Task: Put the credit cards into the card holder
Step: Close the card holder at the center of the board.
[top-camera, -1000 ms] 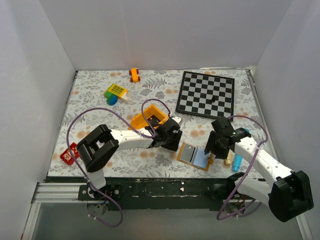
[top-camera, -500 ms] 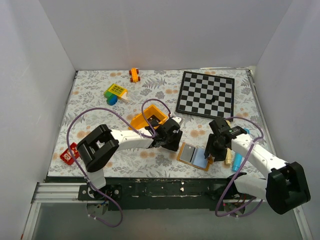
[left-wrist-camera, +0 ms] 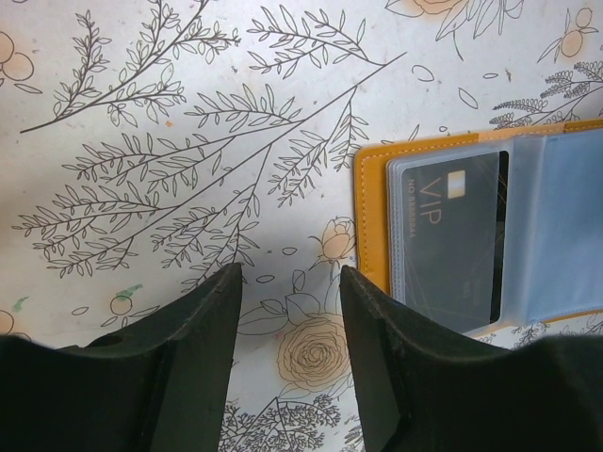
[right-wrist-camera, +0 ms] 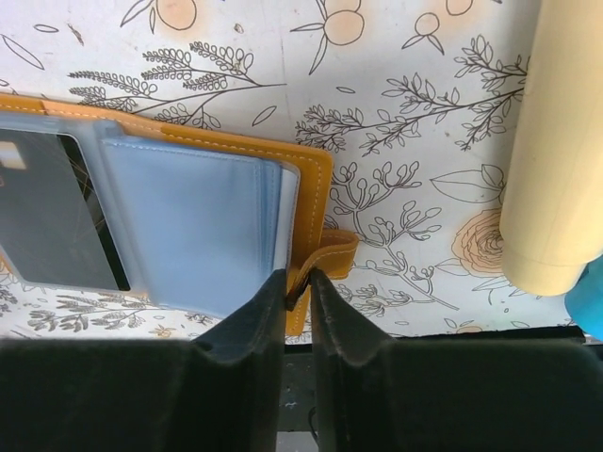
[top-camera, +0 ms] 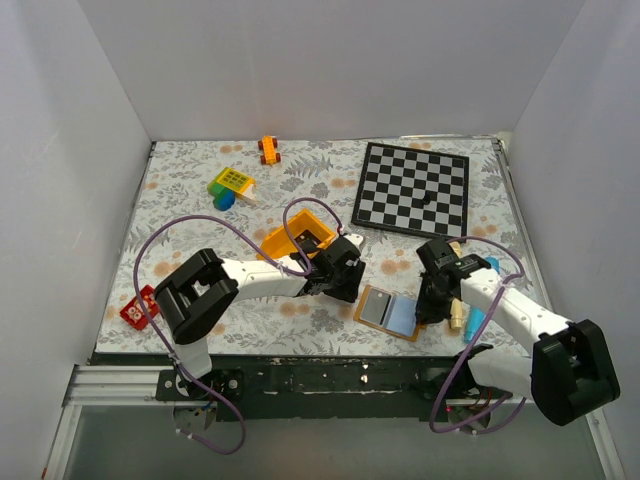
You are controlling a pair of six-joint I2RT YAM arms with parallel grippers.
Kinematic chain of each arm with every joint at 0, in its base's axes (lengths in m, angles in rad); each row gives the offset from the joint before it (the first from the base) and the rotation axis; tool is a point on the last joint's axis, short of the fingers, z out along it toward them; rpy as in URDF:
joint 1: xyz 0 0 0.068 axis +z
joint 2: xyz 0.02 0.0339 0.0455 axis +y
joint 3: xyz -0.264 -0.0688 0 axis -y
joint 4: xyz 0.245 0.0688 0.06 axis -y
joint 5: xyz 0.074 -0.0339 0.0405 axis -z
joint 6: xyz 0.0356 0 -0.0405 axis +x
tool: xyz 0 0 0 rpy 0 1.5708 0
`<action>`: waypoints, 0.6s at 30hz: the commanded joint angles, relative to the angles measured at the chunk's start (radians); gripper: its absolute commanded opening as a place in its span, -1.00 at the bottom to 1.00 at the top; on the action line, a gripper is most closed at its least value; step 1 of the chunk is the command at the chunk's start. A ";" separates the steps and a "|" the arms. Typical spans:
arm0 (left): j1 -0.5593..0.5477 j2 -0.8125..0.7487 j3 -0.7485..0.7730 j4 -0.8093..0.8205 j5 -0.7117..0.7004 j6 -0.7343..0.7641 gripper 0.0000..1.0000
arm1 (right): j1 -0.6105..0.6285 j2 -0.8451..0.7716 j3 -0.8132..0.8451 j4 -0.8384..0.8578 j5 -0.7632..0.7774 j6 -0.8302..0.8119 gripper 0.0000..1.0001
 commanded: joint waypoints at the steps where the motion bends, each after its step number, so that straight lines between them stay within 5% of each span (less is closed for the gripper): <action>1: 0.004 0.006 0.019 0.004 0.010 0.012 -0.10 | 0.007 -0.029 -0.015 -0.004 0.030 0.012 -0.61; 10: 0.005 0.018 0.031 0.004 0.014 0.015 -0.11 | 0.007 -0.083 -0.015 -0.031 0.036 0.018 -0.97; 18: 0.004 0.049 0.038 0.016 0.065 0.014 -0.18 | 0.007 -0.109 -0.018 -0.034 0.056 0.027 -0.97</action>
